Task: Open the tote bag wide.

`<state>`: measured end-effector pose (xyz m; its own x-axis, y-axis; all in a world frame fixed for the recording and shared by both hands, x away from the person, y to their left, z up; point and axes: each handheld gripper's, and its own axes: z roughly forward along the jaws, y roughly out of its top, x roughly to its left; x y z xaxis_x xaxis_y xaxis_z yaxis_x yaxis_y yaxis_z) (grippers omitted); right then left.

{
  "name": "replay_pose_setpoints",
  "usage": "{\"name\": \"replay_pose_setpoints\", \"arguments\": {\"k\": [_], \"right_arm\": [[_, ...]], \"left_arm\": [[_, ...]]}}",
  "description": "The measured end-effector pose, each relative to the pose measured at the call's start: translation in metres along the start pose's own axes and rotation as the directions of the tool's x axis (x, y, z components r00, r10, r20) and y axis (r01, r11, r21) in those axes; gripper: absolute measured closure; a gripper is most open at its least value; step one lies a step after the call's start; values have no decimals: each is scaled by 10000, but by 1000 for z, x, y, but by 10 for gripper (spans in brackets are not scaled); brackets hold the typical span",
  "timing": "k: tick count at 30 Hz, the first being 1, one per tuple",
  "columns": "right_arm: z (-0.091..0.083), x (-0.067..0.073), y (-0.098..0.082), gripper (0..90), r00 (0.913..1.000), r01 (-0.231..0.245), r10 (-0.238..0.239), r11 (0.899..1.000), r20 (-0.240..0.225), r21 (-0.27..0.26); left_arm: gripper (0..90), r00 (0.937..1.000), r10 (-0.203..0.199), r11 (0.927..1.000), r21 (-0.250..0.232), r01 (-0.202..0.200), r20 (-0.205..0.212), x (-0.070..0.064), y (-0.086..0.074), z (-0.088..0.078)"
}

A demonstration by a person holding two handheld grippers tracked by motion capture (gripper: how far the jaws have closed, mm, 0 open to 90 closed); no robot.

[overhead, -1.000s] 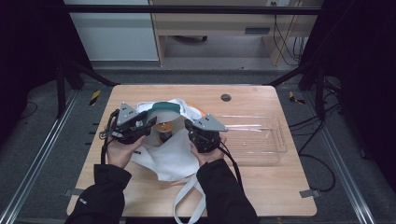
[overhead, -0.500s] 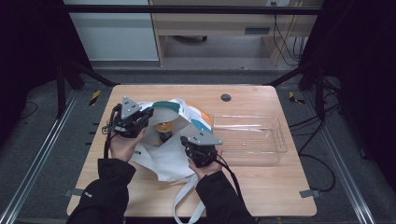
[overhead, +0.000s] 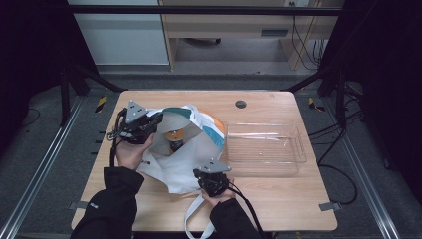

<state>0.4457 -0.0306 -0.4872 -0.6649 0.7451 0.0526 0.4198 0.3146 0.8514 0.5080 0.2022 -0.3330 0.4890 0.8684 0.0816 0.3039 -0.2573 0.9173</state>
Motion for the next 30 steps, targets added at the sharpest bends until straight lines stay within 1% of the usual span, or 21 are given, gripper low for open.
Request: {"name": "replay_pose_setpoints", "arguments": {"k": [5,7,8,9,10,11,15,18,24,27,30], "right_arm": [[4,1,-6,900,9998,160,-163,9996,103,212],[6,0,-11,900,9999,87,-91,9991,101,426],[6,0,-11,900,9999,87,-91,9991,101,426],[8,-1,-14,900,9999,71,-76,9981,75,609],[9,-1,-15,900,9999,151,-155,9980,73,612],[9,-1,-15,900,10000,82,-84,9977,19,677],[13,-1,-17,900,9998,171,-177,9953,57,949],[14,-1,-17,900,9999,107,-112,9948,42,1008],[15,-2,-17,900,9998,201,-206,9941,45,1061],[15,-2,-17,900,9997,228,-235,9941,50,1065],[15,-2,-17,900,9998,199,-199,9938,-16,1095]], "left_arm": [[862,10000,-28,10000,-43,28,40,1,0,0],[862,10000,-55,10000,-56,56,58,1,0,0],[863,10000,-55,10000,-56,56,58,1,0,0],[862,10000,-64,10000,-65,64,74,1,0,0],[863,10000,-60,9999,-88,61,68,2,0,1],[863,10000,-58,9999,-82,59,75,2,1,1],[863,9999,-107,9999,-110,108,78,3,3,2],[863,9999,-146,9998,-110,146,61,4,6,3],[865,9999,-119,9999,-75,119,16,6,11,4],[865,9999,-147,9998,-120,147,-30,8,17,6],[866,9999,-142,9999,-97,142,-65,9,20,7]]}}
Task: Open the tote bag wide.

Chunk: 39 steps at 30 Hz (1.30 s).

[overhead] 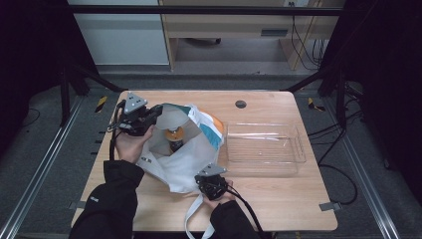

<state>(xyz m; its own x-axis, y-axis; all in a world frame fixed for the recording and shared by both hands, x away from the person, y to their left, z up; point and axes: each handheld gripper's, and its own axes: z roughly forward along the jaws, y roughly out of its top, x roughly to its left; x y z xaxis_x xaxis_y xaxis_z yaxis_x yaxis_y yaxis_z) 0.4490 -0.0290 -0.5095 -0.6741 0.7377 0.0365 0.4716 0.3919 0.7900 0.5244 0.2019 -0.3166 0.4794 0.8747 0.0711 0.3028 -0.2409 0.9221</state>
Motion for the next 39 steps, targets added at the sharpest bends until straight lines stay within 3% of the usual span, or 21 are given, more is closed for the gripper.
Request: {"name": "replay_pose_setpoints", "arguments": {"k": [12,19,25,35,39], "right_arm": [[0,2,0,900,10000,41,-41,10000,80,4],[0,3,0,900,9999,85,-85,10000,81,20],[0,3,0,900,10000,48,-48,10000,75,23],[0,2,0,900,9999,153,-153,9999,74,3],[0,3,0,900,9998,165,-165,9999,82,0]], "left_arm": [[870,9995,-37,10000,84,40,-322,8,17,19],[870,9988,-97,9995,286,111,-478,12,22,38],[870,9979,-335,9982,481,363,-561,19,19,54],[870,9966,-194,9941,1051,278,-806,22,7,80],[870,9964,-417,9928,1090,496,-738,24,-1,88]]}}
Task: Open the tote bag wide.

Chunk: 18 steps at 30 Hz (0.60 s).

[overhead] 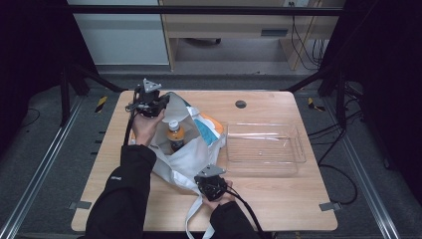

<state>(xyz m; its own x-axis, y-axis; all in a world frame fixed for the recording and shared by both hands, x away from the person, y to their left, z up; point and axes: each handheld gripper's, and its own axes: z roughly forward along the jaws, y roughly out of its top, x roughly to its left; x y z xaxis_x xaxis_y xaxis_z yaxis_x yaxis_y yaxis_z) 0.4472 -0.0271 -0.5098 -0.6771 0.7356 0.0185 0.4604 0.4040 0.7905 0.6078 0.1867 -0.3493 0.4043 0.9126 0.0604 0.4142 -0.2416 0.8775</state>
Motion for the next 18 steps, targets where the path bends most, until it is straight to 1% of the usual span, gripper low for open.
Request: {"name": "replay_pose_setpoints", "arguments": {"k": [1,3,4,8,9,10,11,12,13,16,18], "right_arm": [[0,0,0,900,10000,-2,2,10000,0,0],[0,0,0,900,10000,-27,27,10000,-30,7],[0,0,0,900,10000,-20,20,10000,-24,4],[0,0,0,900,10000,-21,21,10000,-24,11],[0,0,0,900,10000,-21,21,10000,-24,11],[0,1,0,900,10000,-19,19,10000,-20,4],[0,1,0,900,10000,-13,13,10000,-19,8],[0,1,0,900,10000,-14,14,10000,-23,-3],[0,1,0,900,10000,-15,15,10000,-20,-9],[0,0,0,900,10000,-25,25,10000,-26,-6],[0,1,0,900,10000,-19,19,10000,-23,-1]], "left_arm": [[870,10000,-67,10000,4,67,-3,1,-2,2],[870,10000,-55,9999,84,55,-10,2,-4,4],[870,9999,-113,9998,138,112,28,5,-9,7],[870,9997,-226,9994,252,225,34,9,-18,14],[870,9997,-226,9994,252,225,34,9,-18,14],[870,9995,-304,9988,389,303,10,12,-24,18],[870,9993,-374,9984,424,373,24,14,-27,19],[870,9987,-497,9982,335,495,51,15,-29,21],[870,9986,-510,9981,365,505,110,17,-32,21],[870,9986,-521,9980,355,517,118,19,-36,22],[868,9979,-616,9977,282,610,202,20,-37,21]]}}
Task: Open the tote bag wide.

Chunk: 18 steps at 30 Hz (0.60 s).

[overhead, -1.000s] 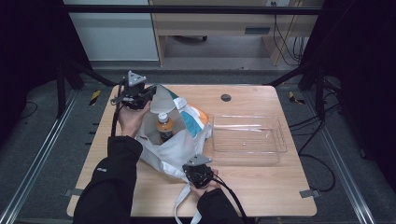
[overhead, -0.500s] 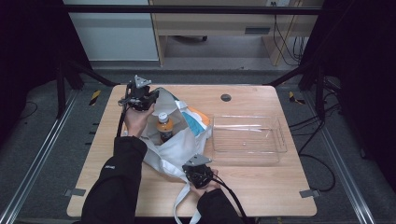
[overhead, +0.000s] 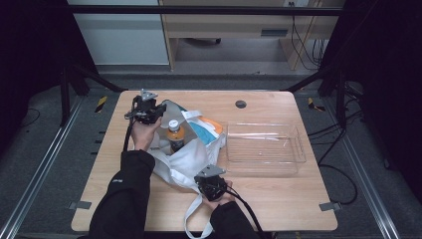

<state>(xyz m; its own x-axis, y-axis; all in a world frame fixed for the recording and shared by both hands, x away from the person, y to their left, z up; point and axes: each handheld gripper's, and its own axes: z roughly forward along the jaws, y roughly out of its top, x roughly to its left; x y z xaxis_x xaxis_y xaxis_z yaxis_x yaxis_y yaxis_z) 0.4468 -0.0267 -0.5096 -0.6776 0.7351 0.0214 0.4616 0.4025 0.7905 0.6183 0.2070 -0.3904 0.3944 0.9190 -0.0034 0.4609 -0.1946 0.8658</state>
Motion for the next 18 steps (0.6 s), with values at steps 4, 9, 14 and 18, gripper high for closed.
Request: {"name": "replay_pose_setpoints", "arguments": {"k": [4,9,14,18], "right_arm": [[0,0,0,900,10000,-7,7,10000,2,-6],[0,0,0,900,10000,-5,5,10000,4,4],[0,0,0,900,10000,-19,19,10000,11,7],[0,0,0,900,10000,-34,34,10000,8,12]], "left_arm": [[793,9998,49,10000,17,-49,183,2,1,-5],[658,9980,420,9990,-189,-412,467,4,0,-23],[618,9950,857,9952,-519,-830,516,6,-3,-50],[638,9927,1068,9940,-317,-1051,557,8,-10,-60]]}}
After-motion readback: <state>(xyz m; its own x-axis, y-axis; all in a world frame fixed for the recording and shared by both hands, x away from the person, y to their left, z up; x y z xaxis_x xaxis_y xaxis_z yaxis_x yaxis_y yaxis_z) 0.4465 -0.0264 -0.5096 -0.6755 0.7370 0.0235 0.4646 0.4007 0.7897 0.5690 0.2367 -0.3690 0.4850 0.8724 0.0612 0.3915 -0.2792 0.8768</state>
